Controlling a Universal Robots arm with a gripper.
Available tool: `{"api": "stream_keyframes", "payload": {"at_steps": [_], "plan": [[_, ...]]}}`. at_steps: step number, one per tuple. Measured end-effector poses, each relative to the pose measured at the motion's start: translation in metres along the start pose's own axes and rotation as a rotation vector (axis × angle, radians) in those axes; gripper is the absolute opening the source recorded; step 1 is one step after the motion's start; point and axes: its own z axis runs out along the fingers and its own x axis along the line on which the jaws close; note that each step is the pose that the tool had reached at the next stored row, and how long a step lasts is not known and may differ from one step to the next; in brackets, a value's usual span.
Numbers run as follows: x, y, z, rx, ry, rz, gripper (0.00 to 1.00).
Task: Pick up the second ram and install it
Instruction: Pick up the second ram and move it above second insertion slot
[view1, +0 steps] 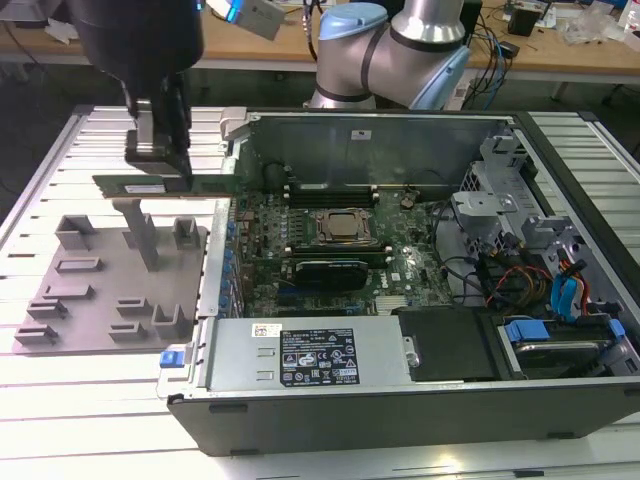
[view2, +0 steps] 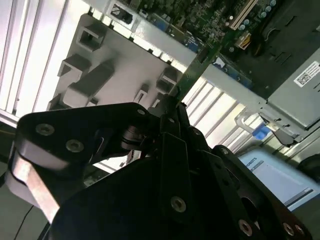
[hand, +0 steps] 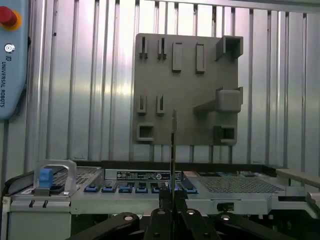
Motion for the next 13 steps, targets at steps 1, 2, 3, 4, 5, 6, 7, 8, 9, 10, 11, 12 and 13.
{"api": "stream_keyframes", "payload": {"at_steps": [1,2,3,4,5,6,7,8,9,10,11,12,13], "plan": [[0.0002,-0.0055,-0.0002,-0.0001,0.0000,0.000,0.11],[0.0004,-0.0111,-0.0005,-0.0002,0.0000,0.000,0.11],[0.0006,-0.0181,-0.0008,-0.0003,0.0000,0.000,0.11],[0.0008,-0.0236,-0.0011,-0.0004,0.0000,0.000,0.11],[0.0011,-0.0306,-0.0014,-0.0005,0.0000,0.000,0.11],[0.0013,-0.0360,-0.0017,-0.0007,0.0000,0.000,0.11],[0.0014,-0.0403,-0.0019,-0.0008,0.0001,0.000,0.11],[0.0016,-0.0457,-0.0021,-0.0011,0.0000,0.000,0.11],[0.0020,-0.0568,-0.0026,-0.0014,0.0000,0.000,0.11],[0.0021,-0.0606,-0.0027,-0.0016,-0.0001,0.000,0.11],[0.0022,-0.0635,-0.0029,-0.0018,0.0000,0.000,0.11],[0.0025,-0.0707,-0.0032,-0.0021,-0.0001,0.000,0.11],[0.0027,-0.0763,-0.0035,-0.0023,-0.0001,0.000,0.11]]}}
